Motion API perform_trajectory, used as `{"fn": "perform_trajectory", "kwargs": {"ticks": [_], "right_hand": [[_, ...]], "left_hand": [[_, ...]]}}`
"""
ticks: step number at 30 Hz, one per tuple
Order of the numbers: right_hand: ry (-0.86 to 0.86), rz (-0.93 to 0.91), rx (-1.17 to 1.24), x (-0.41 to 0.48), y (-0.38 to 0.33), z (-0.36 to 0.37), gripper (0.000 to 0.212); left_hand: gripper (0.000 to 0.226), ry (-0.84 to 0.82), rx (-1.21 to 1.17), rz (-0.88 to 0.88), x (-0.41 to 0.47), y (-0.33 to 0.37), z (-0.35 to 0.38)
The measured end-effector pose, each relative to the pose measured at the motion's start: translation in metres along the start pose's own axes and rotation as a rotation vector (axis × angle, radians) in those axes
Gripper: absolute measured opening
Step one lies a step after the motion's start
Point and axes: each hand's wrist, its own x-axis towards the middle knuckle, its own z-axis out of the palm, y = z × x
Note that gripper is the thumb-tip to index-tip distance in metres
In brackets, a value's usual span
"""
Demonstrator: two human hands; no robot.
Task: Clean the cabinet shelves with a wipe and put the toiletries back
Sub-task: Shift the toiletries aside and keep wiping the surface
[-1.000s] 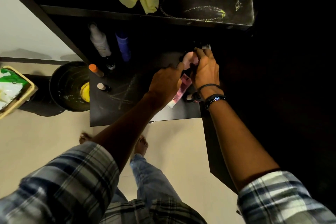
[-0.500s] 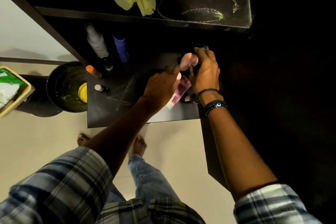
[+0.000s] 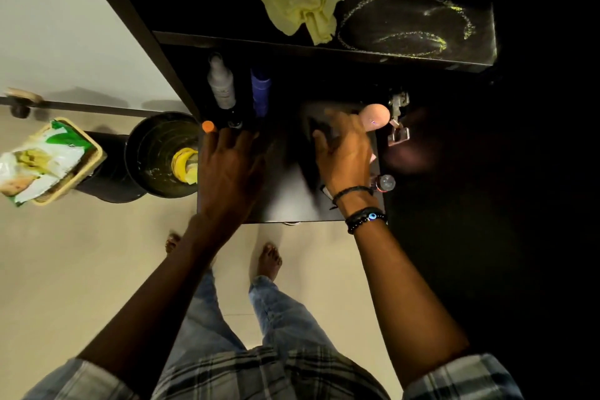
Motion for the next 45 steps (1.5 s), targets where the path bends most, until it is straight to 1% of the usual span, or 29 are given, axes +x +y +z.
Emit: {"fn": "perform_trajectory", "kwargs": {"ticks": [4,8,11,15,19,22,25,30,33,36,39,41,43,45], "right_hand": [[-0.143,0.032,0.016,-0.004,-0.022,0.025,0.040],[-0.200,0.068,0.056,0.003,-0.039,0.041,0.055],[-0.166,0.071,0.079,0.014,-0.050,0.047,0.061],[-0.140,0.077,0.099,0.029,-0.065,0.049,0.067],[-0.134,0.027,0.084,0.042,-0.078,0.048,0.065],[-0.137,-0.001,0.043,0.049,-0.080,0.050,0.062],[-0.160,-0.017,-0.041,0.055,-0.077,0.048,0.054],[-0.138,0.008,-0.156,0.071,-0.051,0.012,0.042],[-0.176,0.084,-0.343,0.082,-0.027,-0.020,0.045],[-0.199,0.124,-0.518,0.089,-0.007,-0.047,0.050],[-0.195,0.119,-0.563,0.092,0.008,-0.063,0.043],[-0.200,0.120,-0.563,0.094,0.014,-0.066,0.037],[-0.206,0.118,-0.561,0.096,0.018,-0.068,0.032],[-0.235,0.117,-0.582,0.098,0.019,-0.068,0.032]], "left_hand": [[0.051,0.005,-0.106,-0.087,-0.009,-0.021,-0.007],[0.058,-0.042,-0.148,-0.134,-0.009,-0.029,-0.007],[0.054,-0.051,-0.183,-0.121,-0.007,-0.030,-0.007],[0.038,-0.084,-0.221,-0.124,-0.004,-0.034,-0.004],[0.027,-0.091,-0.223,-0.133,-0.003,-0.035,-0.002],[0.018,-0.062,-0.250,-0.085,-0.004,-0.029,-0.004],[0.026,-0.041,-0.295,-0.059,-0.001,-0.013,-0.008],[0.023,-0.045,-0.367,-0.053,0.012,0.017,0.000],[0.023,-0.053,-0.398,-0.001,0.025,0.039,0.013],[0.020,-0.056,-0.347,0.064,0.042,0.055,0.033],[0.027,-0.074,-0.316,0.148,0.059,0.066,0.052],[0.026,-0.125,-0.308,0.155,0.070,0.073,0.056],[0.029,-0.135,-0.324,0.182,0.077,0.082,0.056],[0.032,-0.162,-0.343,0.209,0.082,0.087,0.056]]}}
